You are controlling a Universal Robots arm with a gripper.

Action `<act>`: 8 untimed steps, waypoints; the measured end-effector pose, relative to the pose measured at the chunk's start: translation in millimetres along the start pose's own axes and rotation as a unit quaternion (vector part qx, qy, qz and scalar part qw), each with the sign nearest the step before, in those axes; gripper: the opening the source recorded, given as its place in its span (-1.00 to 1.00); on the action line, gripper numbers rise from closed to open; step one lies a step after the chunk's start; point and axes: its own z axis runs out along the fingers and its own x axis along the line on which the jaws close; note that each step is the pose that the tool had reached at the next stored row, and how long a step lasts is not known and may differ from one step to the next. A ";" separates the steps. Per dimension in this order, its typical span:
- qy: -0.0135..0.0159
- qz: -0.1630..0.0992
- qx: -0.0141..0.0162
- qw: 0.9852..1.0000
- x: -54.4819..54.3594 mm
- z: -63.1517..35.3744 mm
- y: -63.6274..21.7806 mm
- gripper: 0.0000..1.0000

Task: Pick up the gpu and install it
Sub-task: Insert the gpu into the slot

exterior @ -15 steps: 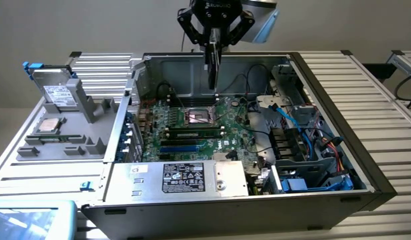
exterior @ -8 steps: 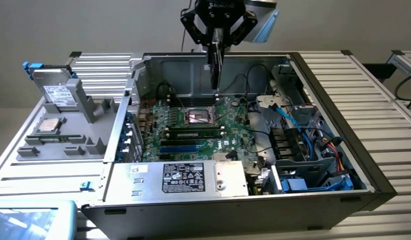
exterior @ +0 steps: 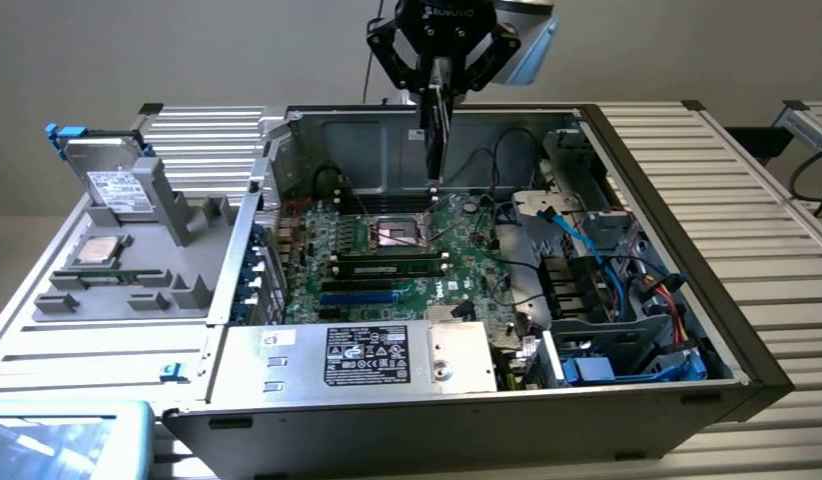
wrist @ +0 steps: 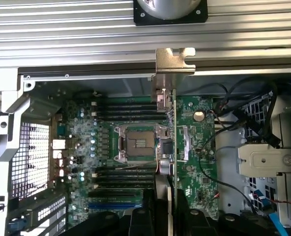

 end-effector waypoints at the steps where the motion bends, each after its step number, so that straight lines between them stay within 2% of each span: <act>1: 0.001 -0.009 0.000 1.000 0.0 0.0 0.0 -0.44; 4: 0.003 -0.036 0.001 0.999 0.0 0.0 0.0 -0.44; 8: 0.007 -0.072 0.002 0.997 0.0 0.0 0.0 -0.44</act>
